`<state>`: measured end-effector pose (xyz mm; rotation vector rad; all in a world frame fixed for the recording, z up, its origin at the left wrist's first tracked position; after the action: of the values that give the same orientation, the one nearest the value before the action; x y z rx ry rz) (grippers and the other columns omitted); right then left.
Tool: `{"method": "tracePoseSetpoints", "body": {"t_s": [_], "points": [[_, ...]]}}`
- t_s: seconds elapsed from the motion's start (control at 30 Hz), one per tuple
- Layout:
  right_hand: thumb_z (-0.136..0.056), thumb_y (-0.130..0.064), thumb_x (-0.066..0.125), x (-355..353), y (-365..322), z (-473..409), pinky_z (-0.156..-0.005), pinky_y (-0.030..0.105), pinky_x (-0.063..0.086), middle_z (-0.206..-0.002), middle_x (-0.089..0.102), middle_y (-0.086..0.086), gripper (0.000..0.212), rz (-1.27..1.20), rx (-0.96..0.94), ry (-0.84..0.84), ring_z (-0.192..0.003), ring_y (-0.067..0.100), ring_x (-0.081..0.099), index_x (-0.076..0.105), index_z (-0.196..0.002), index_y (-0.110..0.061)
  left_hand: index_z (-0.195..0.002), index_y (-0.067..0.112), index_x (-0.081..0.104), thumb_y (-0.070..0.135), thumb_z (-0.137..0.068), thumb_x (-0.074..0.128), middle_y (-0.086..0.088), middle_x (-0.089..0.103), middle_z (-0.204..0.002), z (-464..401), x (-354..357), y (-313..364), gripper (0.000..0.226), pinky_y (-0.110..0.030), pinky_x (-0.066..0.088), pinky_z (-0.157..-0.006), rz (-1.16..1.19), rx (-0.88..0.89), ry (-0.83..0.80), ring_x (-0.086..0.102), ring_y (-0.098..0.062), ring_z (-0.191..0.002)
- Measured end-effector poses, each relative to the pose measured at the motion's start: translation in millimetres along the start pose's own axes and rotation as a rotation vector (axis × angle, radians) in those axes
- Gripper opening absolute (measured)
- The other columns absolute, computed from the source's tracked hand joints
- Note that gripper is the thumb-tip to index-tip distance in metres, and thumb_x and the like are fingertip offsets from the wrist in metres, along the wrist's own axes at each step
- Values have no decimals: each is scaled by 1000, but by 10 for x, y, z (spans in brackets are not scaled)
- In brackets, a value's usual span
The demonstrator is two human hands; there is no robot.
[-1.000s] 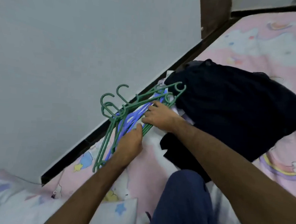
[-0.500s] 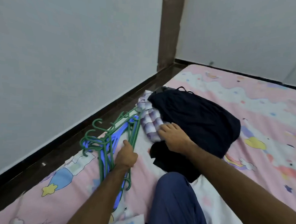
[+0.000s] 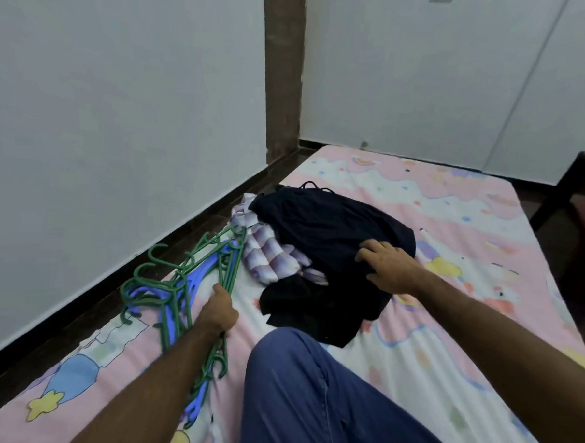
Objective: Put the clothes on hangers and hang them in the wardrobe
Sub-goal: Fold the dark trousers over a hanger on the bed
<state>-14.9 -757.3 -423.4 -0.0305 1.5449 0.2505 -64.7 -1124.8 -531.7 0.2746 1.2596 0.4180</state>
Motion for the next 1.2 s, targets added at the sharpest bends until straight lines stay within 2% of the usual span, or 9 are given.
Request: {"method": "tracePoseSetpoints", "body": {"t_s": [0.23, 0.37, 0.47, 0.57, 0.7, 0.83, 1.0, 1.1, 1.2], "points": [[-91, -27, 59, -167, 57, -435, -92, 43, 46, -139, 42, -2, 41, -55, -57, 57, -124, 27, 46, 48, -130, -26, -153, -9, -10, 19, -95, 51, -29, 38, -149, -27, 63, 161, 88, -40, 41, -106, -192, 21, 11, 48, -38, -133], [-93, -39, 59, -99, -13, -897, -101, 45, 44, -148, 38, -2, 50, -147, -105, 111, -132, 28, 43, 44, -139, -26, -144, -5, 19, 25, -95, 50, -20, 59, -128, -129, -8, 179, 66, -38, 46, -92, -262, 28, 40, 60, -35, -117], [-94, -64, 51, 69, -134, -1259, -117, 51, 30, -165, 22, 3, 75, -191, -103, 87, -148, 32, 27, 29, -156, -26, -121, 5, 32, 28, -95, 53, -16, 62, -109, -199, -90, 185, 40, -36, 46, -78, -221, 36, 20, 63, -35, -105], [-90, -78, 40, 312, -292, -1491, -119, 64, 15, -169, 10, 11, 92, -146, -68, 69, -149, 44, 18, 15, -162, -27, -132, 5, 33, 46, -98, 50, -16, 62, -124, -309, -186, 316, 56, -37, 47, -87, -396, -2, 22, 62, -32, -114], [-99, -59, 45, 588, -348, -1587, -111, 73, 26, -163, 27, 21, 68, -19, -86, 152, -138, 53, 34, 33, -158, -26, -122, 14, 55, 64, -100, 33, -7, 66, -124, -400, -320, 689, 59, -34, 48, -91, -761, -20, 129, 64, -25, -116], [-107, -53, 33, 442, -158, -1599, -117, 67, 19, -167, 24, 10, 56, -262, -123, 74, -145, 47, 27, 28, -159, -34, -112, 18, 65, 40, -103, 40, -3, 69, -113, -402, -392, 1198, 35, -33, 52, -79, -867, 53, 247, 69, -23, -103], [-111, -33, 38, -119, 297, -1355, -118, 44, 34, -140, 59, -5, 39, -1199, -145, 26, -131, 13, 52, 57, -141, -17, -112, 14, 54, 35, -96, 54, -7, 59, -108, -331, -472, 1812, 26, -38, 47, -72, -391, 328, 430, 63, -29, -97], [-111, -31, 41, -340, 501, -1012, -112, 36, 44, -114, 73, -15, 31, -1657, 45, 100, -113, 4, 65, 70, -115, -22, -120, 17, 53, 43, -98, 58, -3, 61, -114, -252, -494, 2256, 34, -37, 49, -90, 274, 403, 253, 60, -20, -106], [-110, -34, 38, -496, 707, -668, -112, 40, 45, -122, 73, 2, 37, -1937, 117, 200, -124, 21, 64, 67, -124, -14, -129, 26, 47, 53, -100, 48, -2, 60, -131, -61, -464, 2679, 39, -41, 54, -84, 823, 298, -3, 65, -19, -108]]}}
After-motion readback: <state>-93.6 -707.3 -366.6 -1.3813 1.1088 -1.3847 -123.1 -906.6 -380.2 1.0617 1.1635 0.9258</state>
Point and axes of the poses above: each hand's wrist, its own z-axis away from the middle knuckle, its own x-axis out of the palm, y = z × x, the point moved 1 cm from there along -z, towards the middle knuckle
